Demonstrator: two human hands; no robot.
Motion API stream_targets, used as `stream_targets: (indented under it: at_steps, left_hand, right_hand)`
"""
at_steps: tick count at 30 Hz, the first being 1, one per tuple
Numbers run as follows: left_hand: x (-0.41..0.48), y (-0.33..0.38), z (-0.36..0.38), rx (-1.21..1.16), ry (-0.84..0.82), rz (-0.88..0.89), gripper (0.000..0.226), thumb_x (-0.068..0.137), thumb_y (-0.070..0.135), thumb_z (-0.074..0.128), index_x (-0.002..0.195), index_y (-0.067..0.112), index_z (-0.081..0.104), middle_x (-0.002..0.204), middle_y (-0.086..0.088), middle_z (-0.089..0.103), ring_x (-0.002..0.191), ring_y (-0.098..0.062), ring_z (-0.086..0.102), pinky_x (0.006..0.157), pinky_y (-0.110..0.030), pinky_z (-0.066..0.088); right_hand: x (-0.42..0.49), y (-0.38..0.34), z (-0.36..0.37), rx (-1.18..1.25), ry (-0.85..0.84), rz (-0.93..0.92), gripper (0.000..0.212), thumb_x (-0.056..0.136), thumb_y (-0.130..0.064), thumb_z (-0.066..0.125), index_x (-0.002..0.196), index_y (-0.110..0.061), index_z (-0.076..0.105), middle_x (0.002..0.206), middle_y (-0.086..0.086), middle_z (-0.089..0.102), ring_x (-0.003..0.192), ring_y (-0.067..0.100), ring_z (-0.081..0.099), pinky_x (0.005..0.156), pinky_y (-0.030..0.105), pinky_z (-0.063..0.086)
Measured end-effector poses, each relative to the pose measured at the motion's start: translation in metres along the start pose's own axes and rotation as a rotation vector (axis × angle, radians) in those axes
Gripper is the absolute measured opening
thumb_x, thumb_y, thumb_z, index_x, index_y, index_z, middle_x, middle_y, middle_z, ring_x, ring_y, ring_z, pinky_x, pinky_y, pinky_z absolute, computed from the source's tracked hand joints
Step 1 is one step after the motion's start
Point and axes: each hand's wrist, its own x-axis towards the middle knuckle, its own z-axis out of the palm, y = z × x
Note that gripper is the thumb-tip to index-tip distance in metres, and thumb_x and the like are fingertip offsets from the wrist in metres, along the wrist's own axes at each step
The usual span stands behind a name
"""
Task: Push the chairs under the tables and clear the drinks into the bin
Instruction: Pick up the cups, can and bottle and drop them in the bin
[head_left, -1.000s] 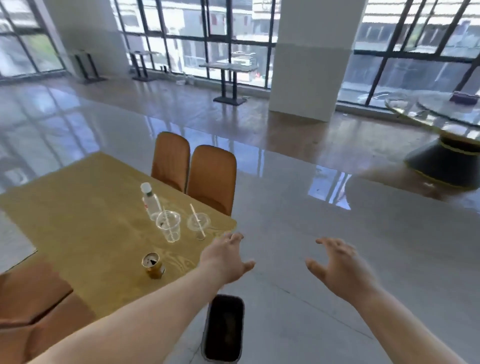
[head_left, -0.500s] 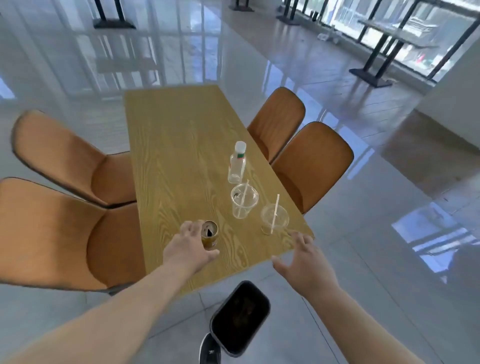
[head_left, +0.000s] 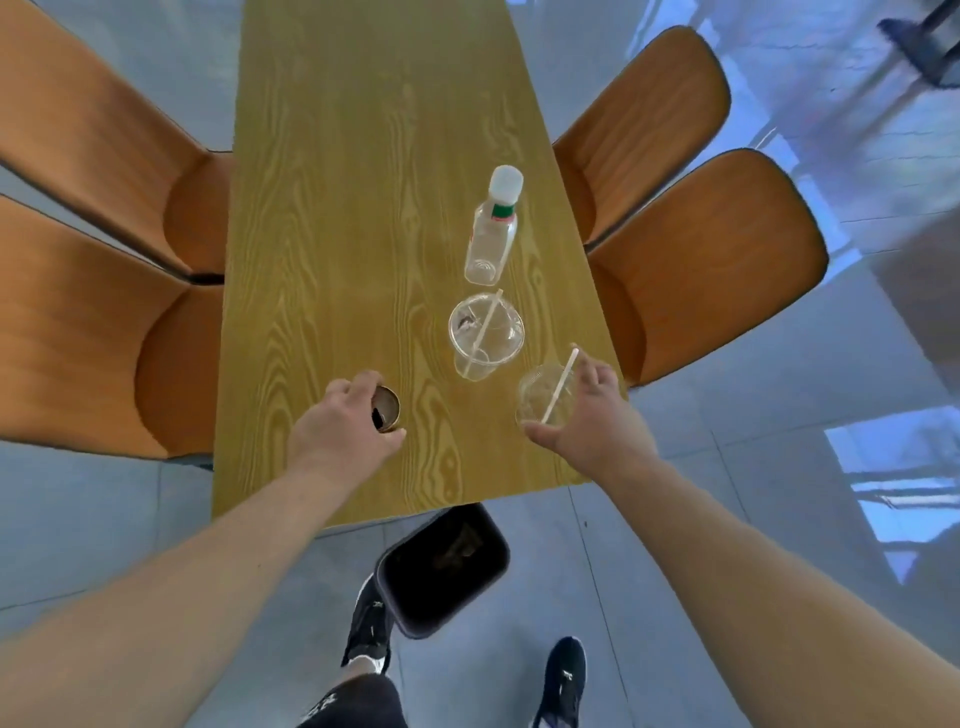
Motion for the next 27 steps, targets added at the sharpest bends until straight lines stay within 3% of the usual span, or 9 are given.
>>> stream_targets:
  at_steps: [6,9,13,16,19,24,27]
  left_hand:
    - [-0.052,0.023,0.027,-0.018,0.015,-0.147,0.066,0.076,0.06,0.076,0.129,0.041,0.042,0.119,0.004,0.053,0.09,-0.027,0.061,0.068,-0.034,0.044]
    - [-0.097,0.045,0.051,-0.083,0.032,-0.202,0.061,0.074,0.054,0.082,0.121,0.04,0.045,0.113,0.004,0.052,0.086,-0.026,0.06,0.07,-0.036,0.049]
    - [-0.164,0.073,0.088,-0.135,-0.051,-0.296,0.063,0.072,0.051,0.081,0.124,0.041,0.048,0.12,0.004,0.052,0.1,-0.028,0.062,0.086,-0.041,0.052]
    - [-0.209,0.077,0.106,-0.126,-0.06,-0.345,0.063,0.074,0.051,0.079,0.128,0.039,0.048,0.126,0.003,0.055,0.103,-0.026,0.062,0.086,-0.038,0.05]
    - [-0.24,0.073,0.107,-0.174,0.01,-0.381,0.062,0.075,0.051,0.078,0.126,0.039,0.045,0.124,0.003,0.054,0.101,-0.027,0.06,0.084,-0.04,0.052]
    - [-0.268,0.062,0.084,-0.193,0.144,-0.329,0.071,0.076,0.051,0.08,0.133,0.036,0.041,0.13,0.002,0.053,0.105,-0.027,0.06,0.084,-0.039,0.05]
    - [-0.277,0.057,0.071,-0.156,0.23,-0.279,0.071,0.075,0.052,0.08,0.131,0.034,0.04,0.127,0.0,0.055,0.099,-0.028,0.061,0.076,-0.037,0.047]
  right_hand:
    - [0.026,0.02,0.008,-0.022,-0.068,-0.172,0.1,0.078,-0.067,0.075,0.151,-0.019,0.026,0.148,0.008,0.038,0.099,0.031,0.064,0.062,0.036,0.049]
    - [0.007,0.035,0.017,0.02,-0.107,-0.297,0.094,0.076,-0.064,0.075,0.145,-0.023,0.026,0.143,0.008,0.038,0.093,0.034,0.063,0.059,0.036,0.049]
    - [-0.04,0.058,0.033,-0.014,-0.165,-0.492,0.091,0.072,-0.065,0.073,0.14,-0.029,0.023,0.122,-0.001,0.04,0.079,0.024,0.052,0.056,0.034,0.045]
    - [-0.077,0.07,0.046,-0.058,-0.242,-0.551,0.095,0.07,-0.067,0.069,0.144,-0.03,0.021,0.119,-0.006,0.037,0.081,0.021,0.051,0.054,0.029,0.04]
    - [-0.108,0.084,0.059,-0.09,-0.307,-0.562,0.097,0.072,-0.068,0.066,0.149,-0.033,0.018,0.126,-0.006,0.037,0.089,0.022,0.056,0.059,0.033,0.046]
    - [-0.142,0.092,0.061,-0.037,-0.23,-0.517,0.099,0.076,-0.07,0.068,0.151,-0.028,0.019,0.138,-0.004,0.037,0.098,0.028,0.062,0.064,0.035,0.046]
    - [-0.153,0.087,0.058,0.021,-0.172,-0.54,0.102,0.074,-0.073,0.067,0.153,-0.028,0.022,0.137,-0.004,0.041,0.106,0.024,0.061,0.068,0.034,0.046]
